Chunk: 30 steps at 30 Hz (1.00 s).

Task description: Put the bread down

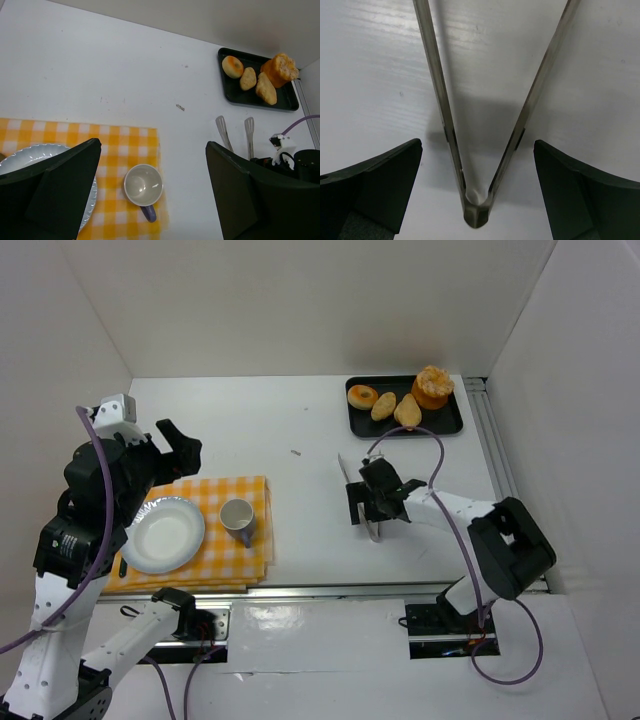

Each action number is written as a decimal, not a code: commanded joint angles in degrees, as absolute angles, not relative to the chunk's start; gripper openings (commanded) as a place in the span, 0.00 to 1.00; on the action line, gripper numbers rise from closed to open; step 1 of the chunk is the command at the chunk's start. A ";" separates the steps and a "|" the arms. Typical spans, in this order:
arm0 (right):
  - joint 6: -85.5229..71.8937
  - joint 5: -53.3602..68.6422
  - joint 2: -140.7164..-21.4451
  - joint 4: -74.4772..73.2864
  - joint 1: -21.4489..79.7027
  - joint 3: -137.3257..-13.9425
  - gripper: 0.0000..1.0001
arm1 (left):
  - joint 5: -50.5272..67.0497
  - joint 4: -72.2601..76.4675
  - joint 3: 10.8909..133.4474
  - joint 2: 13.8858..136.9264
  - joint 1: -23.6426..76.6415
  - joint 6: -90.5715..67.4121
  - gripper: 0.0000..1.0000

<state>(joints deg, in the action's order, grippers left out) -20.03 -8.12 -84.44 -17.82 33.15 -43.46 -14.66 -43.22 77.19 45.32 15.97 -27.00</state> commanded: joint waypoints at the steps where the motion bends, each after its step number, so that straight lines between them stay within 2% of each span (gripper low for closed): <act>1: -17.76 -10.19 -88.31 -9.77 33.66 -44.47 1.00 | -14.58 -40.87 76.99 44.74 16.26 -25.49 0.99; 3: -17.14 -11.07 -90.34 -8.10 33.66 -46.14 1.00 | -14.59 -40.87 76.99 44.74 16.26 -25.49 0.99; 6: -17.14 -13.44 -94.12 -4.24 33.66 -46.93 0.92 | -14.59 -40.87 76.99 44.74 16.26 -25.49 0.99; 10: -18.19 -15.38 -96.06 -0.02 33.66 -46.32 0.73 | -14.59 -41.40 78.04 44.74 16.26 -25.49 0.99; 11: -18.19 -15.38 -96.06 0.61 33.66 -46.32 0.61 | -14.59 -41.40 78.05 44.74 16.26 -25.49 0.99; 14: -17.67 -15.38 -94.93 -1.13 33.66 -48.15 0.41 | -14.59 -41.40 78.05 44.74 16.26 -25.49 0.99; 15: -17.06 -15.38 -93.70 -2.19 33.66 -49.03 0.31 | -14.59 -41.40 78.05 44.74 16.26 -24.97 0.99; 17: -17.05 -15.38 -91.77 -5.78 34.27 -51.75 0.22 | -14.59 -41.40 78.05 44.74 16.26 -24.96 0.99; 24: -15.73 -14.33 -81.83 -14.06 34.28 -61.07 0.20 | -14.59 -41.40 78.57 44.21 16.26 -24.96 0.99; 30: -15.12 -10.82 -84.72 -17.75 28.14 -71.70 0.22 | -14.59 -41.40 78.57 44.21 16.26 -25.48 0.99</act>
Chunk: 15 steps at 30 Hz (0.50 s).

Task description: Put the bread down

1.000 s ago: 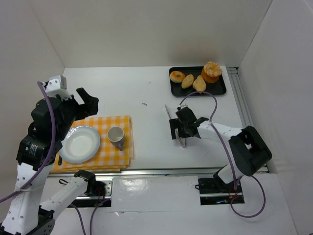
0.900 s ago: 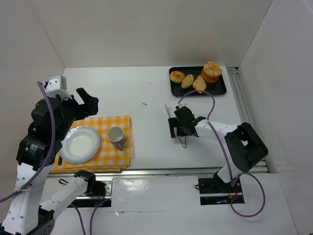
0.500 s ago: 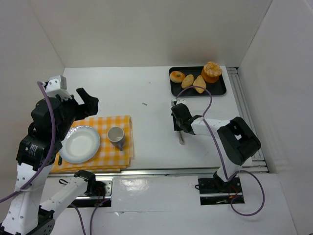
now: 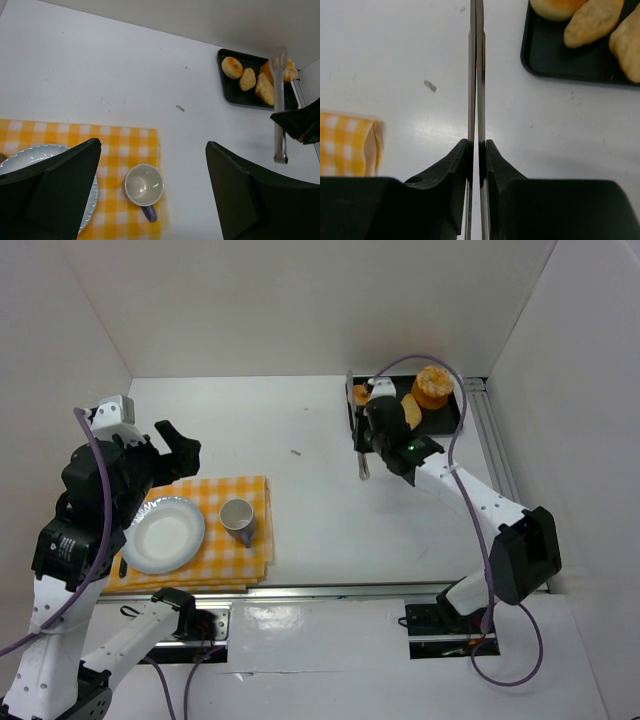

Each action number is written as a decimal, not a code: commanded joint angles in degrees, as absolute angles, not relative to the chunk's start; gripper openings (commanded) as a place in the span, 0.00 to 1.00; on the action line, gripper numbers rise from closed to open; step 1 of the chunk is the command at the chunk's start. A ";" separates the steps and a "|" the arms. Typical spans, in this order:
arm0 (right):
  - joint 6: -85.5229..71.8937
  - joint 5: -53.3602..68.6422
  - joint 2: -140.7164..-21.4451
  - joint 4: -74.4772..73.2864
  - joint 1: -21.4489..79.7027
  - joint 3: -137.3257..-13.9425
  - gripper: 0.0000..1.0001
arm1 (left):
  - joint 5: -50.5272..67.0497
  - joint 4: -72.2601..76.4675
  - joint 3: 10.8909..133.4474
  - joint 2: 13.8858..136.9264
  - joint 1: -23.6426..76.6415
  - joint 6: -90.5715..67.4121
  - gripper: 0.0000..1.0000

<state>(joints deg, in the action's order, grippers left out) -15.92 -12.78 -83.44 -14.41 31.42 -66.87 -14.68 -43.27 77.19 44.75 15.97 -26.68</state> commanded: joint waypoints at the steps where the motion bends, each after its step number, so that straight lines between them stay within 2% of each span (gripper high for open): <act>1: -15.64 -9.59 -86.12 -18.28 27.08 -73.28 0.23 | -14.59 -41.40 78.57 44.21 16.26 -25.49 0.99; 5: -16.26 -3.36 -95.25 -21.53 22.60 -81.37 0.33 | -14.59 -41.40 78.57 44.21 16.26 -25.49 0.99; 9: -16.79 2.10 -101.06 -24.52 17.50 -88.92 0.38 | -15.81 -41.40 79.10 43.68 16.26 -24.96 0.99; 11: -17.31 3.42 -103.08 -24.52 16.44 -89.99 0.44 | -15.82 -41.40 79.10 43.68 16.26 -24.96 0.99; 12: -17.31 4.56 -103.70 -25.22 15.57 -90.61 0.52 | -15.82 -41.40 79.10 43.68 16.26 -24.96 0.99; 15: -17.31 5.19 -105.03 -26.28 14.94 -92.64 0.52 | -16.35 -41.40 78.58 43.68 16.26 -24.44 0.99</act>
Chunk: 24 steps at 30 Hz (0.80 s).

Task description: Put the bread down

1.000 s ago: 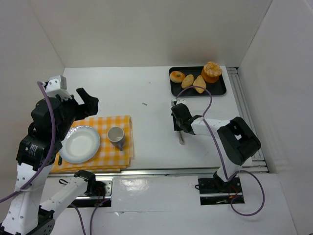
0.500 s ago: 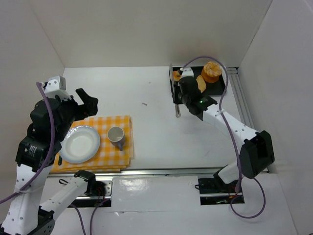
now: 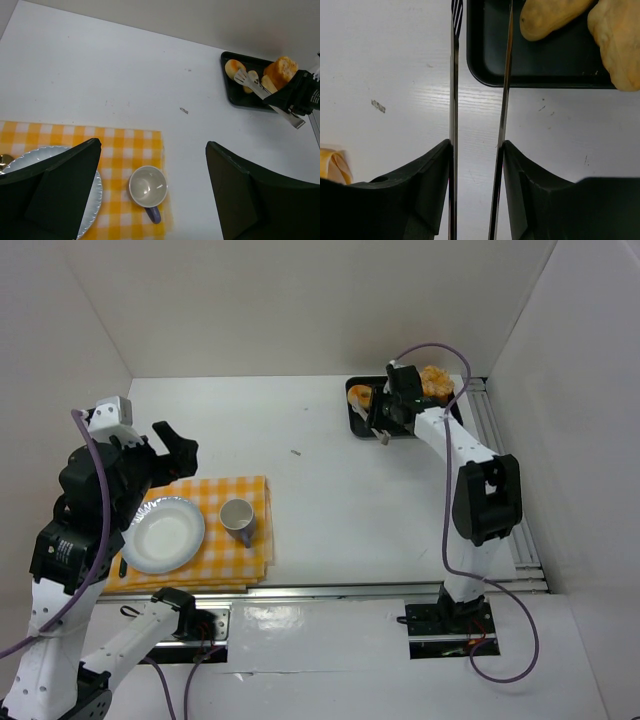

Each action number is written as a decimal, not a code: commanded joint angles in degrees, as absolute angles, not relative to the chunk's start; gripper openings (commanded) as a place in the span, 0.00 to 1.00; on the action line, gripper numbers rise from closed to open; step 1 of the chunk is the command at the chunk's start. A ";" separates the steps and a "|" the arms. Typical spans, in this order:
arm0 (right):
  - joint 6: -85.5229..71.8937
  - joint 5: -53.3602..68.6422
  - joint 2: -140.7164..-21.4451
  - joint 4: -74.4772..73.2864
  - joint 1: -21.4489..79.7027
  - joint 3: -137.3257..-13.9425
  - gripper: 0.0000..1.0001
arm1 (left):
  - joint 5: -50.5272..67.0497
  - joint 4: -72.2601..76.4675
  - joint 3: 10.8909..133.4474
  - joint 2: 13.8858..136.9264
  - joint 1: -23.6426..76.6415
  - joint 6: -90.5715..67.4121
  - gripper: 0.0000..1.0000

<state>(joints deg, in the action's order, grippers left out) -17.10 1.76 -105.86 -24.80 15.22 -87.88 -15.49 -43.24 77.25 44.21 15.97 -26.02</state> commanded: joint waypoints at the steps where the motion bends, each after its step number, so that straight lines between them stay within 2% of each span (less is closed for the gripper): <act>1: -16.71 5.19 -105.64 -25.58 14.94 -92.64 0.52 | -16.35 -41.40 78.57 43.68 16.26 -24.43 0.99; 9: -11.96 -3.32 -109.77 -28.91 18.27 -98.43 0.52 | -16.87 -41.40 78.57 43.68 16.26 -24.43 0.99; 12: -10.47 -9.39 -114.85 -33.12 20.29 -104.22 0.53 | -16.87 -41.40 78.57 43.68 16.26 -23.91 0.99; 17: -9.14 -11.59 -120.84 -37.43 21.36 -112.05 0.56 | -17.49 -41.40 78.57 43.68 16.26 -23.91 0.99; 24: -9.14 -14.77 -123.49 -37.45 22.41 -112.86 0.56 | -17.49 -41.40 78.05 43.68 16.26 -23.91 0.99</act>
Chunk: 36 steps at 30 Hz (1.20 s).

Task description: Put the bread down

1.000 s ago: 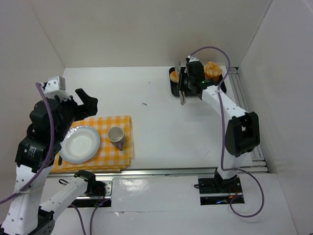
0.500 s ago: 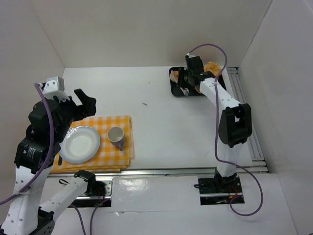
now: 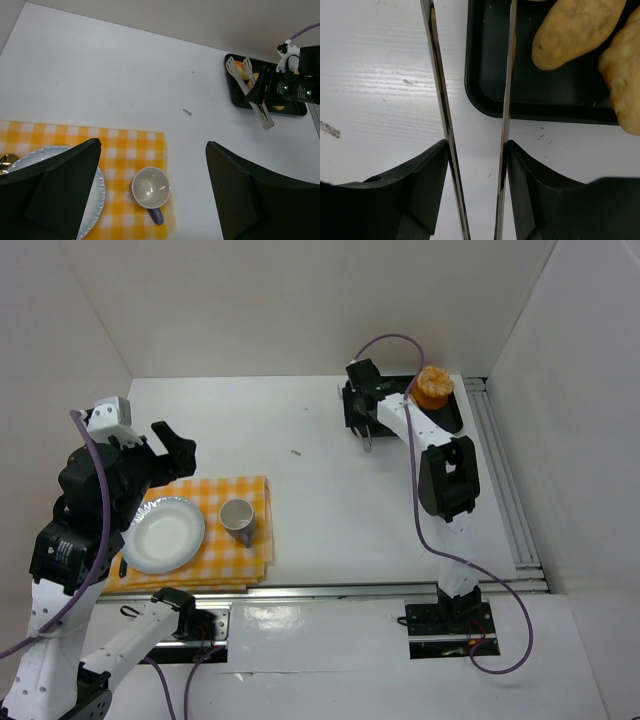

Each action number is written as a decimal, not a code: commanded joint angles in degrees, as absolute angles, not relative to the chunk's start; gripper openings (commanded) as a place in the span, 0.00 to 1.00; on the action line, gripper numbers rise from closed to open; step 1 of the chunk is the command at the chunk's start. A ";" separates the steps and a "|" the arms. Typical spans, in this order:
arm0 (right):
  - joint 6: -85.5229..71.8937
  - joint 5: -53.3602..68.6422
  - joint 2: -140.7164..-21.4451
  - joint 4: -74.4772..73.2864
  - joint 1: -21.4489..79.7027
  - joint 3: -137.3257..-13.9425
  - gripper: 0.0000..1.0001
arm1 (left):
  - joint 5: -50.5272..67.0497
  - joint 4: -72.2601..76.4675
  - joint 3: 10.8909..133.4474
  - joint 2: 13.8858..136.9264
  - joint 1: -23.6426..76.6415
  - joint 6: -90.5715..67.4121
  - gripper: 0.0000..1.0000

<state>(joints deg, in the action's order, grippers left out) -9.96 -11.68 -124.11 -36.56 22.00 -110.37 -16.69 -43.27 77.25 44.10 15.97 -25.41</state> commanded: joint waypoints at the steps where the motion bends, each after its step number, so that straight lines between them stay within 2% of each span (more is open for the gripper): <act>1: -9.14 -15.46 -122.79 -37.44 22.41 -112.85 0.56 | -17.49 -41.40 78.05 43.68 16.26 -23.91 0.99; 11: -9.67 -17.13 -117.95 -33.57 22.41 -108.37 0.56 | -18.02 -41.40 78.05 43.68 16.26 -23.38 0.99; 20: -8.53 -13.89 -124.36 -38.67 21.27 -117.33 0.56 | -18.02 -41.40 78.05 43.68 16.26 -23.38 0.99; 25: -8.53 -12.66 -126.65 -39.90 21.27 -119.27 0.48 | -18.02 -41.40 78.05 43.68 16.26 -23.38 0.99; 30: -8.53 -11.52 -125.08 -39.90 21.27 -119.79 0.27 | -18.54 -41.40 78.05 43.68 16.26 -23.38 0.99; 36: -8.53 -12.21 -120.07 -38.68 21.27 -119.27 0.18 | -18.54 -41.40 78.05 43.68 16.26 -23.38 0.99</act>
<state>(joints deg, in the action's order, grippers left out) -9.04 -12.67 -125.67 -39.07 21.34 -116.71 -17.91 -43.27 77.25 44.10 15.97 -25.17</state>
